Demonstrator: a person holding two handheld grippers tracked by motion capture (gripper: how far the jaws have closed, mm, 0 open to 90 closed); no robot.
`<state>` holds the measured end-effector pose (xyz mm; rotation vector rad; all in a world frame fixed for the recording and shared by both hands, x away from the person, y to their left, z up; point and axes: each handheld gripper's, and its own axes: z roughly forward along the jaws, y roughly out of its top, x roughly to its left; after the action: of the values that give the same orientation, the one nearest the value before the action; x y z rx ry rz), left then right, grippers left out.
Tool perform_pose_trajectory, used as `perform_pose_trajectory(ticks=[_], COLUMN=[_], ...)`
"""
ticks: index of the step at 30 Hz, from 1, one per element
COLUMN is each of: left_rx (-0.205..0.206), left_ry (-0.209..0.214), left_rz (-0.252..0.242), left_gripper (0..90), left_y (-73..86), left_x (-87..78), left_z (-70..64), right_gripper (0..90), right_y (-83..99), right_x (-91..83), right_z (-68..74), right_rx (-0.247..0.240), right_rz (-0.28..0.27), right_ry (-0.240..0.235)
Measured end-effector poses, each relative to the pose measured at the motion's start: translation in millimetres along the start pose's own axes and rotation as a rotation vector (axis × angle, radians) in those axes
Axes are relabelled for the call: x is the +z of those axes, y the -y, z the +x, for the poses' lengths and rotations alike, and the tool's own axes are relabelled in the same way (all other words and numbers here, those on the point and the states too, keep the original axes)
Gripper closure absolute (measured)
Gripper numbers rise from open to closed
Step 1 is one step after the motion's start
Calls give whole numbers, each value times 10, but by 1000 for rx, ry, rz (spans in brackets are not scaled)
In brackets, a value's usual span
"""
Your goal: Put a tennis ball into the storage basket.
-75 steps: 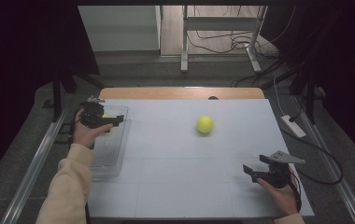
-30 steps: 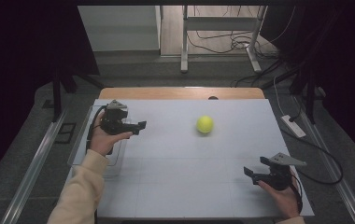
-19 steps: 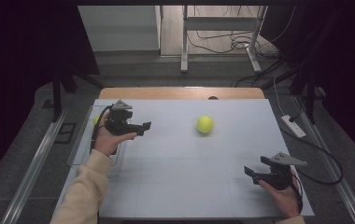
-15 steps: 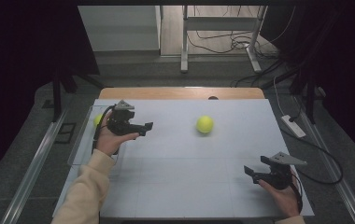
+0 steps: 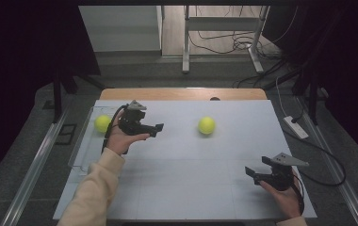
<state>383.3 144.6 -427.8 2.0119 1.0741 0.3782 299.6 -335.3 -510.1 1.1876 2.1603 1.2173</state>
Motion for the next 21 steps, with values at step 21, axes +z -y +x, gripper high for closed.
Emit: perform_pose_trajectory(ticks=[21], left_rx=[35], left_ry=[9], left_rz=[20], left_gripper=[104], left_y=[-119], left_x=[175], left_z=[-145], right_gripper=[138], right_y=[-1], right_x=[-3], right_z=[29], right_rx=[-12], right_rz=[1], right_ry=[-5])
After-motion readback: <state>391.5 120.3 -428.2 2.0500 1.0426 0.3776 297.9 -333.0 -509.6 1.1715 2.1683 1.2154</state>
